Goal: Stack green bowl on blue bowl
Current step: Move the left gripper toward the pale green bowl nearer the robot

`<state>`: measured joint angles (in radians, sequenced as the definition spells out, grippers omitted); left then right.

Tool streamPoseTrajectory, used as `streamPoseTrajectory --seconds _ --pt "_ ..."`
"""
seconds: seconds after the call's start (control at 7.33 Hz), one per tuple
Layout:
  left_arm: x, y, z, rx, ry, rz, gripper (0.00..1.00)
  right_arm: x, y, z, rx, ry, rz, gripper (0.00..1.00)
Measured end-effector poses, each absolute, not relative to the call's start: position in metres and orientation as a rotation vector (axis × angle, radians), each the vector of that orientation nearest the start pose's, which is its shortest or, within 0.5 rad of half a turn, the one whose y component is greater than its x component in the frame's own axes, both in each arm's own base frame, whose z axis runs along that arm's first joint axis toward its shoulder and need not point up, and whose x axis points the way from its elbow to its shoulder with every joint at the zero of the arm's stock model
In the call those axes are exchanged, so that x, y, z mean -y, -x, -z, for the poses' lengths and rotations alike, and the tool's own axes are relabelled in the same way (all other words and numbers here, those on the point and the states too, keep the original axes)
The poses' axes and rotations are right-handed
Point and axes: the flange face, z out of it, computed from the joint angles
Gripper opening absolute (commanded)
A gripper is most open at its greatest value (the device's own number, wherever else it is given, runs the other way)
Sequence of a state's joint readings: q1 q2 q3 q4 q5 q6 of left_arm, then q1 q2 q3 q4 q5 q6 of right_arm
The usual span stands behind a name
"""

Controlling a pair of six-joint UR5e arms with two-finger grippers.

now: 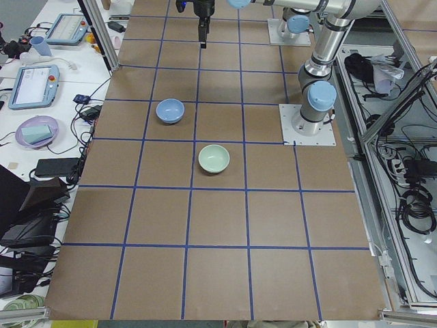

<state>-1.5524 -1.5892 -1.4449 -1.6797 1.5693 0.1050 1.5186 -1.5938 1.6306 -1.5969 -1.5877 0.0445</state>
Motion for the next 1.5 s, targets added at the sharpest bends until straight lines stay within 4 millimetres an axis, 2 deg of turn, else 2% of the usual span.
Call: streamPoseTrajectory --seconds 0.55,0.68,0.82,0.95,1.09,1.5 --pt "0.5 0.123 -0.53 -3.141 -0.133 0.001 1.0 0.487 -0.106 -0.472 -3.154 -0.152 -0.017 1.0" --pt "0.501 0.118 -0.529 -3.142 -0.126 0.0 1.0 0.487 -0.106 -0.472 -3.155 -0.152 -0.017 1.0" --pt "0.504 0.103 -0.526 -3.143 -0.101 -0.006 1.0 0.487 -0.106 -0.472 -3.155 -0.152 -0.017 1.0" --pt "0.509 0.078 -0.521 -3.145 -0.084 -0.022 1.0 0.487 -0.106 -0.472 -3.155 -0.152 -0.017 1.0" --pt "0.513 0.044 -0.51 -3.149 -0.091 -0.054 1.0 0.487 -0.106 -0.472 -3.155 -0.152 -0.017 1.0" --pt "0.51 -0.069 -0.46 -3.166 -0.079 -0.105 1.0 0.487 -0.106 -0.472 -3.155 -0.152 -0.017 1.0"
